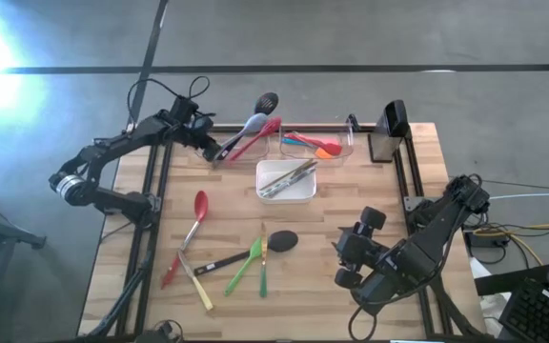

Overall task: Pick & Place Kitchen Items
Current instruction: Put the green table knife into the white bin

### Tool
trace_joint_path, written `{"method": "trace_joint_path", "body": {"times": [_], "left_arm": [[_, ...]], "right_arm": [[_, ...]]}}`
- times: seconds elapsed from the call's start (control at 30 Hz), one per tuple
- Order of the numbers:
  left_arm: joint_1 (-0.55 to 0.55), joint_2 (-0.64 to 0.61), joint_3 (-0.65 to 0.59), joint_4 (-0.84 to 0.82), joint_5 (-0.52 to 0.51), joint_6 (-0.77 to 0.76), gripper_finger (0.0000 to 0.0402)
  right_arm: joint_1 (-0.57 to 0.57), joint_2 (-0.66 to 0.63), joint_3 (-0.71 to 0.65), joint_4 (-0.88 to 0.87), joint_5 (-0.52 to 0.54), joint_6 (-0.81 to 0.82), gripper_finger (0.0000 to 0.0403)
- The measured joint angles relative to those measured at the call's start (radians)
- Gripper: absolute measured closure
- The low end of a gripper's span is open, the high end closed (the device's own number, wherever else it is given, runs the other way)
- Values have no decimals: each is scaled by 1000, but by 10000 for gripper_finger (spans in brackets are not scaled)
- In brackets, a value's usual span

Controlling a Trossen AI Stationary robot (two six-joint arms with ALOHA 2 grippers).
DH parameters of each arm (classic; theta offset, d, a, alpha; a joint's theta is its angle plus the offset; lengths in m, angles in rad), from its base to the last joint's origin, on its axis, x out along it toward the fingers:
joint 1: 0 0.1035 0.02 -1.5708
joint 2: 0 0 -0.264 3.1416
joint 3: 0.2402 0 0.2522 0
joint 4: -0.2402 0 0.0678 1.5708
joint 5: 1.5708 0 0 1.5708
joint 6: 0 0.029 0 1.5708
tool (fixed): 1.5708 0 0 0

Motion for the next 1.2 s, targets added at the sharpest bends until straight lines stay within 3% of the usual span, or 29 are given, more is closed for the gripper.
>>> {"method": "trace_joint_path", "body": {"times": [0.17, 0.4, 0.53, 0.67, 0.83, 1.07, 1.2], "left_arm": [[-12, -72, 24, 9, 279, -71, 213], [-149, -236, 14, -10, 313, -113, 221], [-290, -362, -13, -16, 193, -163, 221], [-474, -518, -110, 74, 10, -261, 223], [-686, -705, -303, 333, -136, -418, 223], [-870, -806, -584, 848, -239, -536, 223], [-903, -799, -672, 924, -284, -560, 223]], "right_arm": [[0, 0, -10, 4, 27, 24, 225], [-35, 1, -62, 71, 180, -25, 225], [-73, -1, -91, 266, 126, -106, 225], [-71, 0, -164, 637, 102, -261, 227], [-81, 0, -279, 1011, 75, -283, 236], [-115, 30, -398, 1135, -4, -55, 236], [-124, 81, -435, 1202, -89, 6, 230]]}}
